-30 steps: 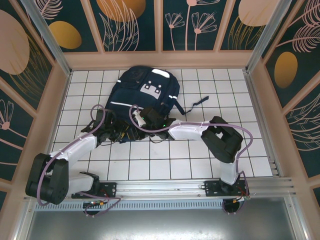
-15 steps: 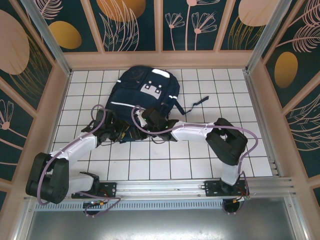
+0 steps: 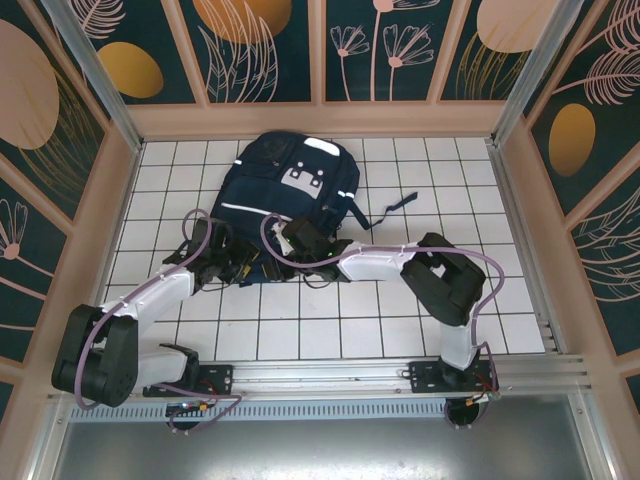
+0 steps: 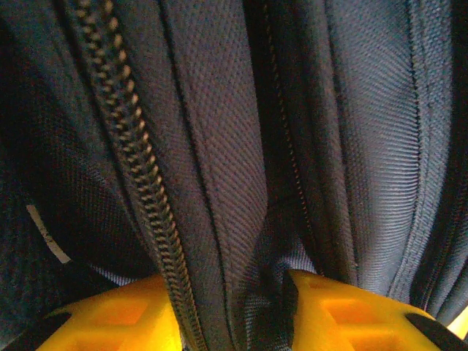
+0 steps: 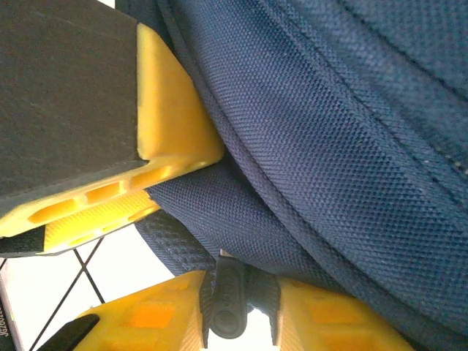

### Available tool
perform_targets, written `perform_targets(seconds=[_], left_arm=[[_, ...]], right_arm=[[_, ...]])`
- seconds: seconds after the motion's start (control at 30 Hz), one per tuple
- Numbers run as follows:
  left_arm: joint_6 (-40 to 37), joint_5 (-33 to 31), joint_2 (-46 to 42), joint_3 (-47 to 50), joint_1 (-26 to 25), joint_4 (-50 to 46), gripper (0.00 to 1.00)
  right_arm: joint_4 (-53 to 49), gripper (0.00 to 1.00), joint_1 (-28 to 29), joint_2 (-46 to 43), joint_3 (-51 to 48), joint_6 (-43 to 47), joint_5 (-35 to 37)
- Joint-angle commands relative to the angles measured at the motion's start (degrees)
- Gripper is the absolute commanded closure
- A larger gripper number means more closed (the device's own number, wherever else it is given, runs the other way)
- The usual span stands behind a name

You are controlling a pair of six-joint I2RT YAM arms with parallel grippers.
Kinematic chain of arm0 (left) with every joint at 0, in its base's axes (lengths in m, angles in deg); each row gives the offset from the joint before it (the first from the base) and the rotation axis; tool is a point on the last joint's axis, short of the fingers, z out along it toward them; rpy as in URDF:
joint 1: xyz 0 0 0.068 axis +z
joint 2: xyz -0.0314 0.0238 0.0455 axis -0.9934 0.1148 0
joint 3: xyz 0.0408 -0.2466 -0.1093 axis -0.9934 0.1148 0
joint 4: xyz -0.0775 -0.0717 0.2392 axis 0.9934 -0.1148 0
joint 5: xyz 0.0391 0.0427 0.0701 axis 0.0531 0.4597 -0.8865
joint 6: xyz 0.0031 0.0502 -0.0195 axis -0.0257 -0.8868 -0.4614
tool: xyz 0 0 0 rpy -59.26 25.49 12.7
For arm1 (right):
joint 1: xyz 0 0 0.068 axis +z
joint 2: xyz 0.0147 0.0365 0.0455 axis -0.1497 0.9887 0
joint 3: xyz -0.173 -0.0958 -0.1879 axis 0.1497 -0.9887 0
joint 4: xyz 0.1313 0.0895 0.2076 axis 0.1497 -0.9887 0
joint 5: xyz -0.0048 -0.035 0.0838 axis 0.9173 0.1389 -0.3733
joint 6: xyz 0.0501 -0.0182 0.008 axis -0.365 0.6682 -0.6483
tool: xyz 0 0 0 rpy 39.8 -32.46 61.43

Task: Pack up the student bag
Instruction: Zip the student bag at the top-center of the table.

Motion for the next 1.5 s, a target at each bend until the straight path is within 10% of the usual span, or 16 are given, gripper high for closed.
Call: perform_targets(seconds=[0.0, 0.87, 1.1, 1.47], left_arm=[[-0.9, 1.5, 0.6, -0.9, -0.6, 1.4, 0.6], [-0.8, 2.0, 1.5, -1.0, -0.6, 2.0, 0.58], [-0.9, 2.1, 1.4, -1.0, -0.5, 2.1, 0.57], [-1.0, 2.4, 1.6, -1.0, -0.6, 2.2, 0.57]], right_arm=[[-0.2, 0.67, -0.5, 2.3, 2.3, 1.4, -0.3], [-3.5, 0.96, 0.6, 2.3, 1.9, 1.3, 3.8], [-0.9, 0.63, -0.4, 4.6, 0.8, -0.2, -2.4], [1.5, 0.56, -3.4, 5.6, -1.4, -3.1, -7.5]])
